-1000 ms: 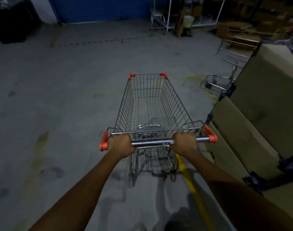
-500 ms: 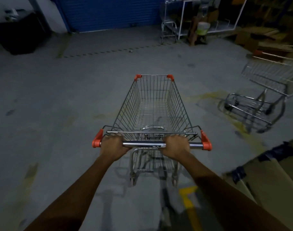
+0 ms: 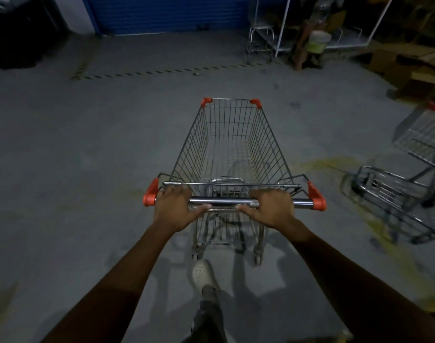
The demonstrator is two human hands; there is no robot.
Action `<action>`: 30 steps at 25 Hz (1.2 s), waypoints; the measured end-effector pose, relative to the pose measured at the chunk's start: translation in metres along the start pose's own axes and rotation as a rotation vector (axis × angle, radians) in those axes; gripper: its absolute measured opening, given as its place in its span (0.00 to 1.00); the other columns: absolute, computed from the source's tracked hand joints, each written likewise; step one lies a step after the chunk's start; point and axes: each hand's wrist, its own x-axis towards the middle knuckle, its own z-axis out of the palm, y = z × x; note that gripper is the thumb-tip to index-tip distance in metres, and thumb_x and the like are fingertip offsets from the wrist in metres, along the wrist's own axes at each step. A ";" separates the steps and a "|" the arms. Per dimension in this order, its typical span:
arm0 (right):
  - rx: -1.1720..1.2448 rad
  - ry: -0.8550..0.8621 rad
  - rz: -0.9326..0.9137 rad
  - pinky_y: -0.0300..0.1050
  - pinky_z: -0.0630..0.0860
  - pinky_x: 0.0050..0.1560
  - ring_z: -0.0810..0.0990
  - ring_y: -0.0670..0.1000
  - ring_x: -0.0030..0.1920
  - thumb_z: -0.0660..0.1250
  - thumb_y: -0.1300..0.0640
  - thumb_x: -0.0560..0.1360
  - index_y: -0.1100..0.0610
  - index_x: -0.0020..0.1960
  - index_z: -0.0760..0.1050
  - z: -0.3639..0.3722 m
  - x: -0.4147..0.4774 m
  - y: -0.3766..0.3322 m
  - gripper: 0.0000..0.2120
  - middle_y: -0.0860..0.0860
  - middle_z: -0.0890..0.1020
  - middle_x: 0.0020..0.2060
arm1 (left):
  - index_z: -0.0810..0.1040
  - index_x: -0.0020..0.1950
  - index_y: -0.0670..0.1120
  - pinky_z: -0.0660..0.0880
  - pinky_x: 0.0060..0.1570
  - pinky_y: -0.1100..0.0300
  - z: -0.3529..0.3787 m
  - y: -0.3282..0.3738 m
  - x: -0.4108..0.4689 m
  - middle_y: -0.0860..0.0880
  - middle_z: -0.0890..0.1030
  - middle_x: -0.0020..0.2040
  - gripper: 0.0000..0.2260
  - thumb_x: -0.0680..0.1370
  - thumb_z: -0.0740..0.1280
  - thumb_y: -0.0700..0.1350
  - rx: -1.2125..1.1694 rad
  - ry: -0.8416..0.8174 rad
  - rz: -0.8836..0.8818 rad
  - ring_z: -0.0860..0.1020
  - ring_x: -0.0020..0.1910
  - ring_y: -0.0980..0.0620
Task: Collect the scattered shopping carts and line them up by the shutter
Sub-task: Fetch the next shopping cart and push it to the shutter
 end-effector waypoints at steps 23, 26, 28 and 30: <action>0.030 0.018 0.192 0.66 0.59 0.67 0.71 0.58 0.60 0.51 0.34 0.75 0.50 0.61 0.72 0.131 0.786 0.261 0.26 0.53 0.75 0.57 | 0.75 0.57 0.46 0.66 0.63 0.45 0.188 -0.163 0.830 0.42 0.78 0.52 0.26 0.77 0.53 0.65 -0.017 0.005 -0.007 0.74 0.55 0.40; 0.028 -0.075 0.167 0.68 0.58 0.68 0.71 0.59 0.61 0.50 0.31 0.74 0.50 0.62 0.71 0.137 0.893 0.303 0.29 0.55 0.74 0.59 | 0.76 0.58 0.45 0.65 0.64 0.44 0.205 -0.170 0.935 0.40 0.78 0.54 0.29 0.76 0.49 0.66 0.010 -0.083 -0.069 0.74 0.57 0.39; 0.029 -0.090 0.144 0.69 0.58 0.68 0.71 0.59 0.62 0.51 0.29 0.73 0.51 0.62 0.70 0.142 0.957 0.327 0.31 0.55 0.74 0.59 | 0.75 0.58 0.44 0.65 0.65 0.43 0.220 -0.175 0.993 0.38 0.78 0.54 0.29 0.77 0.49 0.65 0.028 -0.082 -0.102 0.73 0.57 0.38; -0.005 -0.037 0.117 0.68 0.61 0.66 0.72 0.59 0.60 0.50 0.28 0.71 0.52 0.62 0.72 0.153 1.020 0.351 0.34 0.55 0.75 0.58 | 0.75 0.57 0.43 0.64 0.64 0.43 0.236 -0.182 1.053 0.39 0.77 0.53 0.27 0.78 0.51 0.64 0.065 -0.048 -0.115 0.73 0.55 0.39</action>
